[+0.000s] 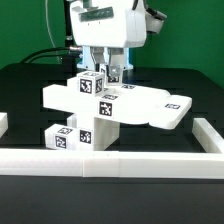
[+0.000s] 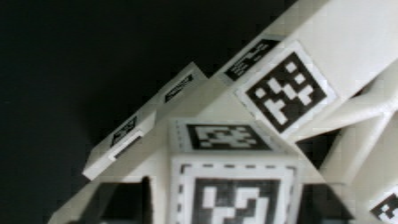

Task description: Assemble chair

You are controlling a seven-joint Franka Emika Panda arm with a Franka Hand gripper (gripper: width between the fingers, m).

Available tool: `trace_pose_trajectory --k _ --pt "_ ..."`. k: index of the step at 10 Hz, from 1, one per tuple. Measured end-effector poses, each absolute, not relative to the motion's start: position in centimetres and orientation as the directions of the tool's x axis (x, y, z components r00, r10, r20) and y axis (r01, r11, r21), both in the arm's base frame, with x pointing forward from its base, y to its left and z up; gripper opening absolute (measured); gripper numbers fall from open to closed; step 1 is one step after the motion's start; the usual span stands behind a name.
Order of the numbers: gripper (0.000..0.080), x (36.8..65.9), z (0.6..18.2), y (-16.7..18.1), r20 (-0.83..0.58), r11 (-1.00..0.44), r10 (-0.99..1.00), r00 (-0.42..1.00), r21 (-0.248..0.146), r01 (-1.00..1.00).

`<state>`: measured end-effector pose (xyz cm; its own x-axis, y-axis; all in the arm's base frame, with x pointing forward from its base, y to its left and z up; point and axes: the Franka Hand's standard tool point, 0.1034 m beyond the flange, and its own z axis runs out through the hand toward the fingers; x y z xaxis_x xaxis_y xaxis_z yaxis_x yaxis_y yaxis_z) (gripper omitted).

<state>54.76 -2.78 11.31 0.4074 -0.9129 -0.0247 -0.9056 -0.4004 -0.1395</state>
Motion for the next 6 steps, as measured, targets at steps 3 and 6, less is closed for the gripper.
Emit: trace_pose_trajectory --k 3,6 --pt "0.0626 54.7 11.3 -2.0 -0.009 -0.52 -0.851 0.526 -0.132 -0.844" --pt "0.0648 54.8 11.3 -1.7 0.032 -0.759 -0.647 0.762 -0.128 -0.639"
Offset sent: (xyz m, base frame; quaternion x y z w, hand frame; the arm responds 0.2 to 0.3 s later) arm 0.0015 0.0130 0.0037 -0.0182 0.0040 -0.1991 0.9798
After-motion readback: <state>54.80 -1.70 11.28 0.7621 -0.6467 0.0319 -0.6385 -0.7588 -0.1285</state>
